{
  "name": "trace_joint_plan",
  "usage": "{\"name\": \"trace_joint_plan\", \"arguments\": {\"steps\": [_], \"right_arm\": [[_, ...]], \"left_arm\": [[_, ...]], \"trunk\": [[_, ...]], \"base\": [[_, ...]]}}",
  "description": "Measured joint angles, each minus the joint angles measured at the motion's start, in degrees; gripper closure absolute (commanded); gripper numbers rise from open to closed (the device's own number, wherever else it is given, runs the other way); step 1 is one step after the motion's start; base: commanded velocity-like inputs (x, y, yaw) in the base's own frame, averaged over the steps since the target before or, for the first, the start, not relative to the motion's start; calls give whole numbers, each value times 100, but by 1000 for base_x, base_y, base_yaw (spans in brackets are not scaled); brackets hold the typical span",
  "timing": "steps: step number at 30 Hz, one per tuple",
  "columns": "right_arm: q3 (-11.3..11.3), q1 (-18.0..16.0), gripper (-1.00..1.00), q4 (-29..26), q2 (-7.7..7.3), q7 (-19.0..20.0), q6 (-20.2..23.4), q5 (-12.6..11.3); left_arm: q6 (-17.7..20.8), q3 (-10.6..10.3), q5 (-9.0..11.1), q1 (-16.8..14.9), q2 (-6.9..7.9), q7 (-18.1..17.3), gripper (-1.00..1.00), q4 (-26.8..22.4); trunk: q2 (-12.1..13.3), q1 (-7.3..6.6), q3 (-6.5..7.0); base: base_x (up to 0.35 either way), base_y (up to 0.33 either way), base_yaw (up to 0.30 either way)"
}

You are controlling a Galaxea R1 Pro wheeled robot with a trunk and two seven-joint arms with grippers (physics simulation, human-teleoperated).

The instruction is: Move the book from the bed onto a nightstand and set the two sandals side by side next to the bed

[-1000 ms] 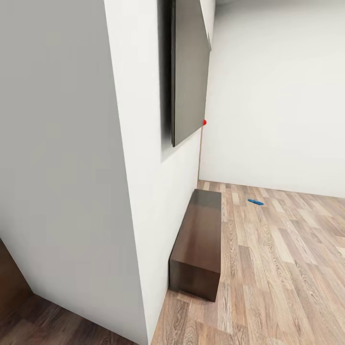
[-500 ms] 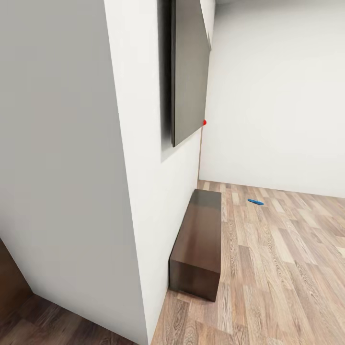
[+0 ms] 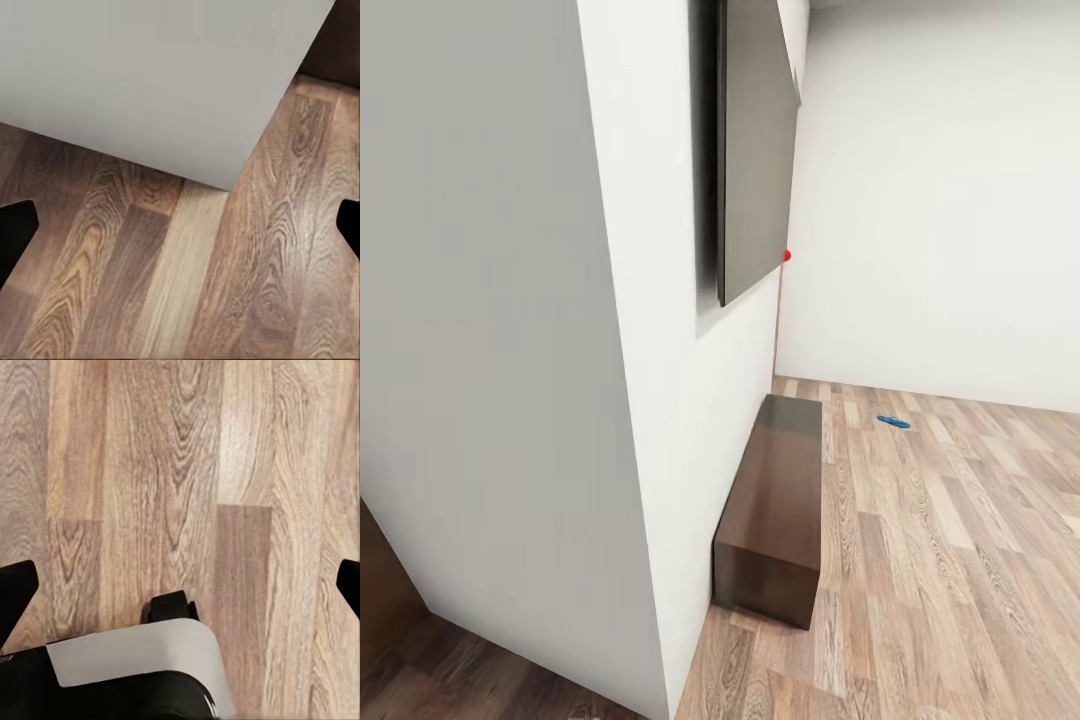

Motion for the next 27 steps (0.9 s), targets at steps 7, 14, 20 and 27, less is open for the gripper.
{"name": "trace_joint_plan", "arguments": {"steps": [7,14,20,27], "right_arm": [[-150,0,-100,-16,14,27,-2,-2],[-163,0,-100,-8,23,22,-2,-5],[-161,0,-100,-4,22,21,-2,-9],[-143,0,-100,-3,36,21,-2,-4]], "left_arm": [[6,88,9,10,29,-6,-100,139],[8,274,7,11,18,-6,-100,156],[5,288,-6,12,-10,-6,-100,433],[-3,273,-15,11,-43,-6,-100,565]], "trunk": [[0,0,-1],[0,0,-1],[0,0,-1],[0,0,-1]], "base": [[0,0,0],[0,0,0],[0,0,0],[0,0,0]]}}
